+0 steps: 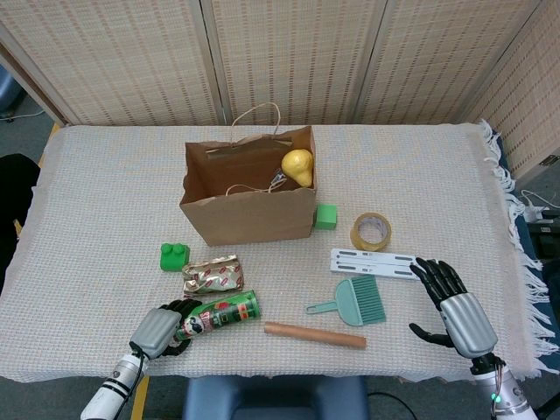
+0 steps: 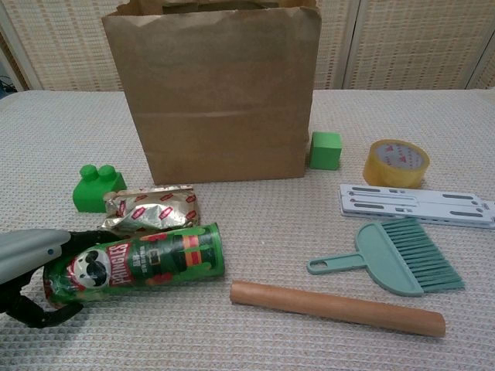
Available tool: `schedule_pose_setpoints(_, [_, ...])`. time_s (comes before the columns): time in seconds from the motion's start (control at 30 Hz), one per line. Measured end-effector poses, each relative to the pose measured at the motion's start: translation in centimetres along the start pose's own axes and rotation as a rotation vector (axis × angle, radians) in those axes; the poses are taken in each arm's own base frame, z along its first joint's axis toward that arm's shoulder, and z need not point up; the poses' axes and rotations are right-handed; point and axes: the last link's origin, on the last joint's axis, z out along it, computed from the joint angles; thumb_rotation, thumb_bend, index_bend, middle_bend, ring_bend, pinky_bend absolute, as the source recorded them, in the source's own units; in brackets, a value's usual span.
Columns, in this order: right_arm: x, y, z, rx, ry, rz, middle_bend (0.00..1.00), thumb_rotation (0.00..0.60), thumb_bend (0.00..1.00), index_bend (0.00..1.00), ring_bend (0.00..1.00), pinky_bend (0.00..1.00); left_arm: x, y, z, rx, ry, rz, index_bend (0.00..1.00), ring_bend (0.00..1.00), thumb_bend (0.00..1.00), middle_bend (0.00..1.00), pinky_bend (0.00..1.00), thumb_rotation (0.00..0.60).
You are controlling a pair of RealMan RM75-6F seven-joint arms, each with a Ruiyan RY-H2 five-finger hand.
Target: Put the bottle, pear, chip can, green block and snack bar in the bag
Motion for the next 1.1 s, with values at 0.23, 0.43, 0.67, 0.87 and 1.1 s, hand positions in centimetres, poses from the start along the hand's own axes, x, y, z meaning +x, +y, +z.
schedule_pose_setpoints(0.23, [0.1,0.0,0.0,-0.002,0.002,0.003,0.00,0.600,0.07,0.00,0.00,0.00,1.9,-1.1,-0.3,0.029,0.103,-0.034,0.61,0.63,0.60,0.66,0.72,0.600])
schedule_pose_setpoints(0.43, [0.0,0.0,0.0,-0.006,0.002,0.002,0.00,0.600,0.07,0.00,0.00,0.00,5.2,-4.1,-1.3,0.096,0.195,-0.037,0.61,0.63,0.60,0.66,0.71,0.600])
schedule_pose_setpoints(0.67, [-0.1,0.0,0.0,-0.008,-0.002,0.000,0.00,0.600,0.07,0.00,0.00,0.00,9.9,-9.0,-2.8,0.229,0.342,-0.076,0.61,0.63,0.60,0.66,0.70,0.600])
schedule_pose_setpoints(0.87, [-0.1,-0.1,0.0,-0.009,-0.002,-0.001,0.00,0.600,0.07,0.00,0.00,0.00,12.9,-11.7,-3.1,0.331,0.463,-0.151,0.61,0.63,0.60,0.66,0.70,0.600])
schedule_pose_setpoints(1.1, [-0.2,-0.2,-0.1,-0.006,-0.003,-0.007,0.00,0.600,0.07,0.00,0.00,0.00,15.6,-11.5,-2.3,0.350,0.546,-0.295,0.61,0.63,0.60,0.66,0.70,0.600])
